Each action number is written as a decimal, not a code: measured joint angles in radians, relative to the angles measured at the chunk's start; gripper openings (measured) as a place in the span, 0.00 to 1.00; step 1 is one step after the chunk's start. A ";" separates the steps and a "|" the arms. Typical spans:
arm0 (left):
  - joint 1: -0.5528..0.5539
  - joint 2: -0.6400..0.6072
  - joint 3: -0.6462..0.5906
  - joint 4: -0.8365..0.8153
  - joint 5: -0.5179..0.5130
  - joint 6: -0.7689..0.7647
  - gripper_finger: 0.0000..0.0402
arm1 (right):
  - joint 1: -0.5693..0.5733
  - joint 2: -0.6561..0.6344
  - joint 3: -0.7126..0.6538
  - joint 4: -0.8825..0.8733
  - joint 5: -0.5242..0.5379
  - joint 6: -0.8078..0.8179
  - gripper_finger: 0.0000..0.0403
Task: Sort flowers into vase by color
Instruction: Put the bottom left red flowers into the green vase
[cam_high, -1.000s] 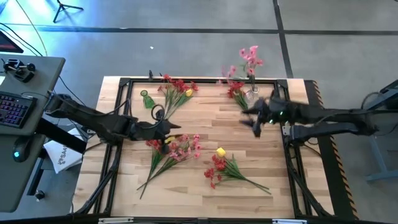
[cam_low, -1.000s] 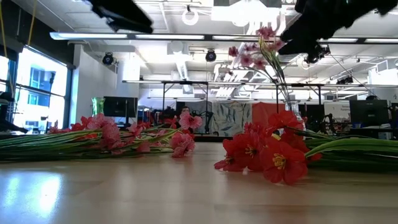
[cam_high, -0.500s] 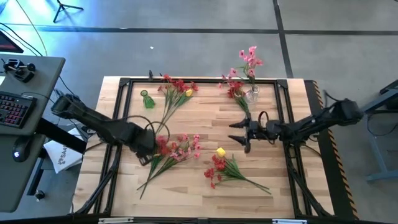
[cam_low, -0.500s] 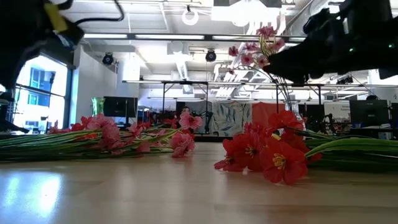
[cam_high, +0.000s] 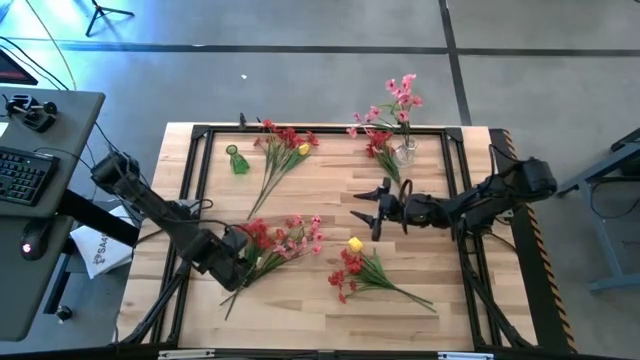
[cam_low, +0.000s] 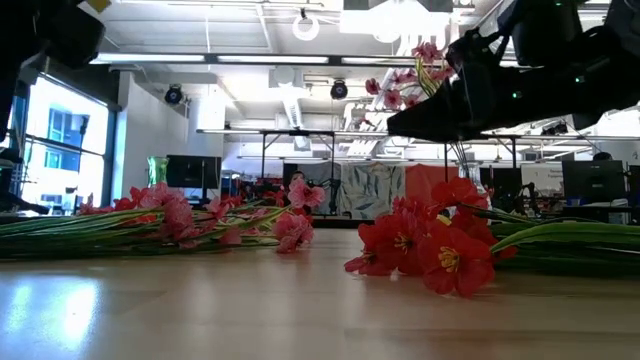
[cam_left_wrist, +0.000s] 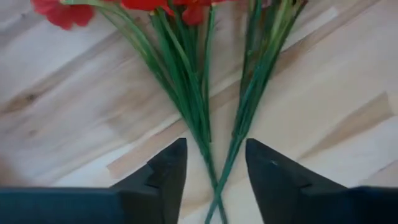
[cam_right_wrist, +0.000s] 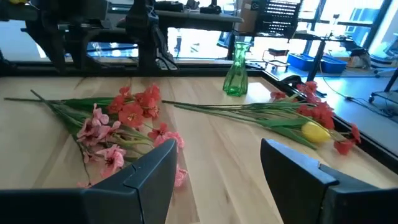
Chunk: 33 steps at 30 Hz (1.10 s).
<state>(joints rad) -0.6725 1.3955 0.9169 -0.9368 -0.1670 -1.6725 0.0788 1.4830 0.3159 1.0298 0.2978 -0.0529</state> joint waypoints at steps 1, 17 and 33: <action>0.007 0.009 0.000 0.003 0.007 0.000 0.42 | 0.000 0.007 0.006 0.000 -0.009 -0.001 0.56; 0.226 0.202 -0.002 0.075 0.237 0.326 0.49 | 0.000 0.017 0.014 -0.029 -0.033 0.030 0.56; 0.270 0.332 0.003 0.052 0.328 0.482 0.20 | 0.001 0.017 0.014 -0.054 -0.032 0.045 0.56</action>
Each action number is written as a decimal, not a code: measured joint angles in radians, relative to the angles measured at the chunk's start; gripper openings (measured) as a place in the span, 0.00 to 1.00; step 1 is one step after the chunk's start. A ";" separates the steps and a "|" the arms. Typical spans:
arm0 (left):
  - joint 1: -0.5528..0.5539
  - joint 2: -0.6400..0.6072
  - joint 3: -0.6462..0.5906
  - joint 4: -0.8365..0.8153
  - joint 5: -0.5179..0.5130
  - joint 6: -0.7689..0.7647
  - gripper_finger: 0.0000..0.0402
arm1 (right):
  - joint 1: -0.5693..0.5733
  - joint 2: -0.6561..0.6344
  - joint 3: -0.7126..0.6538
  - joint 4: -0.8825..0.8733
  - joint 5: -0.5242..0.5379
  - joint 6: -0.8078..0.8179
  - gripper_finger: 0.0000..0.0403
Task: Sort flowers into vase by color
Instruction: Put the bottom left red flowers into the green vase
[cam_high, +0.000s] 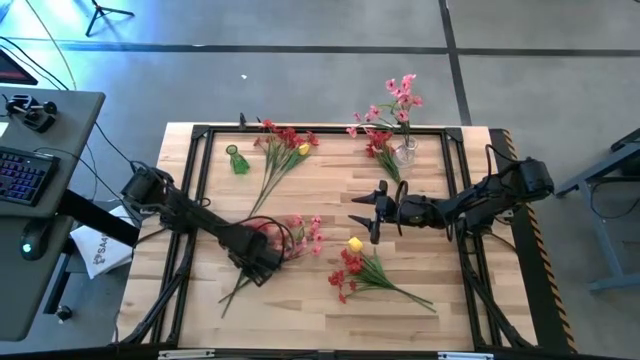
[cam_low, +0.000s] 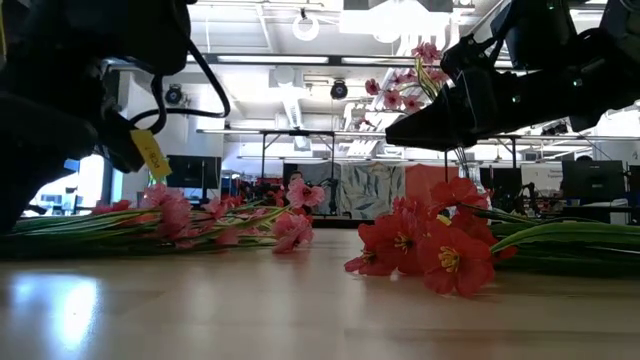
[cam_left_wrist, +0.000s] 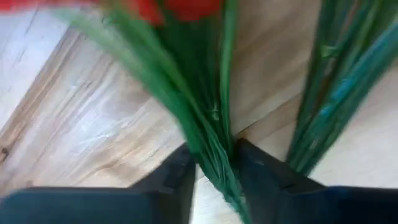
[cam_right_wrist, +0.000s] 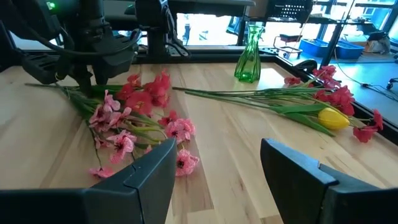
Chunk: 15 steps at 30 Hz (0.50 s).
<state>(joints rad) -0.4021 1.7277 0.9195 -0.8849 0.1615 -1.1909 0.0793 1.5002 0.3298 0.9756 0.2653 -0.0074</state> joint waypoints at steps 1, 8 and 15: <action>0.003 -0.005 -0.001 -0.001 -0.001 0.023 0.14 | 0.001 0.000 0.000 -0.005 -0.001 0.001 0.56; 0.012 -0.168 -0.007 -0.047 -0.141 0.035 0.03 | 0.042 -0.084 -0.077 -0.032 0.006 0.042 0.56; -0.008 -0.462 -0.006 -0.011 -0.560 0.046 0.01 | 0.059 -0.213 -0.160 -0.021 0.110 0.060 0.56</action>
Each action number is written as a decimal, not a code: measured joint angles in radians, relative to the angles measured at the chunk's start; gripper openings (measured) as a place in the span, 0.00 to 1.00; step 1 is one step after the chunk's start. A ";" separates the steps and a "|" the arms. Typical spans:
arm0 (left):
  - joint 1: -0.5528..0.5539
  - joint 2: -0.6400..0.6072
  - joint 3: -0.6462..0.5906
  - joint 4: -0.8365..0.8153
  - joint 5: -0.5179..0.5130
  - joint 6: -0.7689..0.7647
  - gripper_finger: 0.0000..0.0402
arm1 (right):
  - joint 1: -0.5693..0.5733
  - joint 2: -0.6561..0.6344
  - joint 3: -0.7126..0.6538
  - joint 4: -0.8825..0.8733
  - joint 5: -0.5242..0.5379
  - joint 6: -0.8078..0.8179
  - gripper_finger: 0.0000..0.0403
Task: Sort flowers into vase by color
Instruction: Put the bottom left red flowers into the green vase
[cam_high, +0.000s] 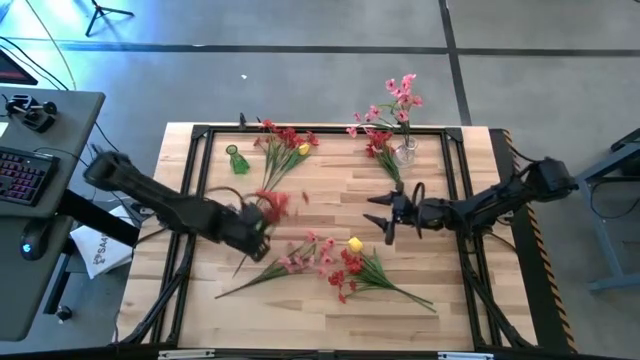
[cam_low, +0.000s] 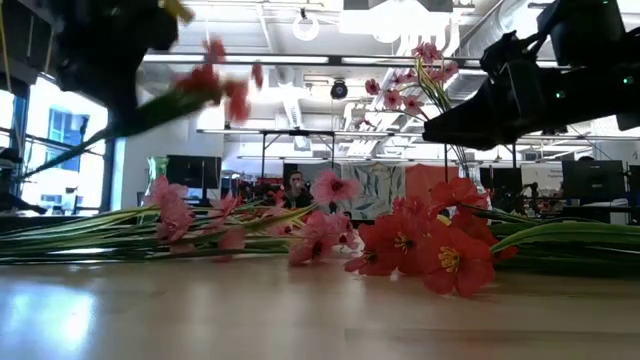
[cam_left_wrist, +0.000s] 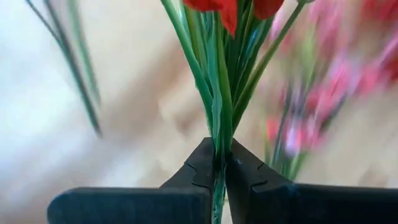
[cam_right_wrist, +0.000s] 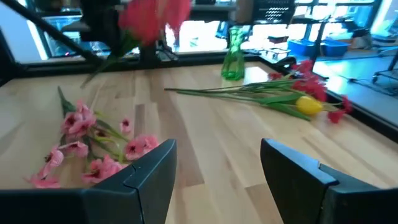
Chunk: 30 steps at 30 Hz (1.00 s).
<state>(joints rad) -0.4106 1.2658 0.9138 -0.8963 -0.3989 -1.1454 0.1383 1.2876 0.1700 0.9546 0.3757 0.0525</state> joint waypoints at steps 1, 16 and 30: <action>-0.008 -0.037 0.000 0.002 -0.085 0.012 0.01 | 0.000 -0.008 -0.003 0.002 0.003 -0.001 0.56; 0.157 -0.475 0.002 0.321 -0.651 0.836 0.00 | -0.001 -0.019 -0.002 0.038 0.005 -0.034 0.56; 0.407 -0.699 -0.049 0.243 -0.810 0.861 0.00 | -0.001 -0.018 -0.002 0.049 0.001 -0.041 0.56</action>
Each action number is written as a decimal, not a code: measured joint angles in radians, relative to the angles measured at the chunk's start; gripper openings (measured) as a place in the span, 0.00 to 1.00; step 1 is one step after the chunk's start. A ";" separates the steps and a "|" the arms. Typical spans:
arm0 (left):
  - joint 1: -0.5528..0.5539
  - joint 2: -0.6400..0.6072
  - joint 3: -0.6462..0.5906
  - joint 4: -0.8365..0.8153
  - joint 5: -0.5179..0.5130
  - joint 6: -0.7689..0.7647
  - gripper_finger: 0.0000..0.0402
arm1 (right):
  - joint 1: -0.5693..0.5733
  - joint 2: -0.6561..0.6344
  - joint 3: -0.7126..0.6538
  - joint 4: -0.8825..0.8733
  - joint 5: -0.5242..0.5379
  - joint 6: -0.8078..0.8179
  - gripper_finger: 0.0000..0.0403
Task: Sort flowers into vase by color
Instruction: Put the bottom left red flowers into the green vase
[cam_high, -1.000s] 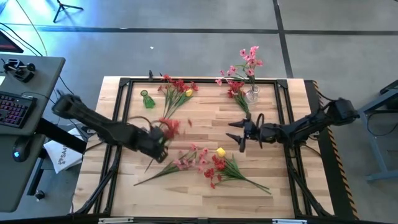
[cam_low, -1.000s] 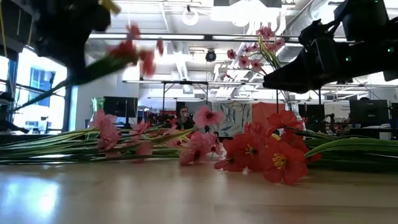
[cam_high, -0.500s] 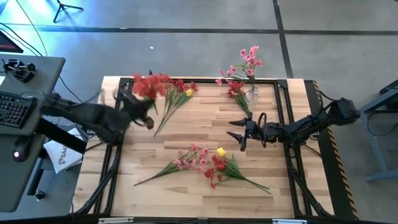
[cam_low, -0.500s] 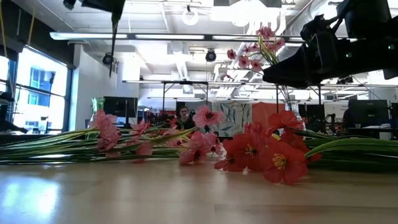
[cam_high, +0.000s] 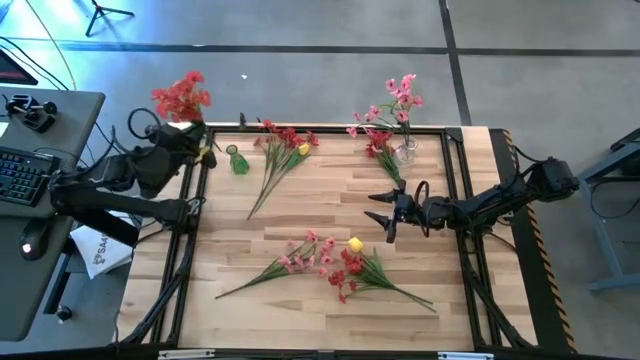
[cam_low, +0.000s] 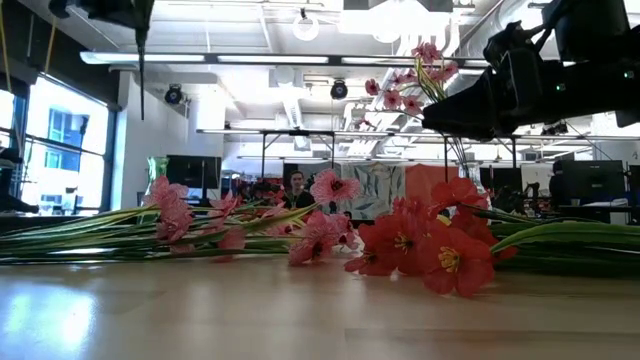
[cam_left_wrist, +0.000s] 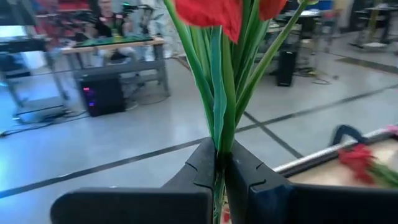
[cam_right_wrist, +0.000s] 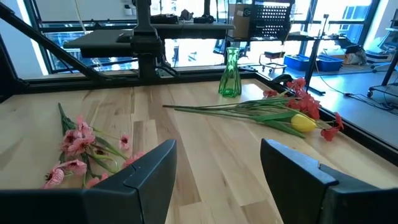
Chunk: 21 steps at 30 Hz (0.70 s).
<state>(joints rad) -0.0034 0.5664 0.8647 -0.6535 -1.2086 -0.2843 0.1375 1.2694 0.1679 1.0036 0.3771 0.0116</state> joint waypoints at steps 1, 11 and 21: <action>0.011 0.000 -0.026 0.022 -0.009 0.001 0.00 | 0.000 0.000 0.000 0.003 0.000 -0.007 0.56; 0.160 -0.001 -0.214 0.369 0.029 0.192 0.00 | 0.000 0.000 0.000 0.011 0.001 -0.012 0.56; 0.355 0.024 -0.261 0.438 0.246 0.155 0.00 | 0.000 0.000 0.000 0.011 0.001 -0.010 0.56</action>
<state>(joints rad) 0.3517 0.5902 0.6039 -0.2152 -0.9622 -0.1289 0.1375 1.2694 0.1680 1.0149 0.3782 0.0013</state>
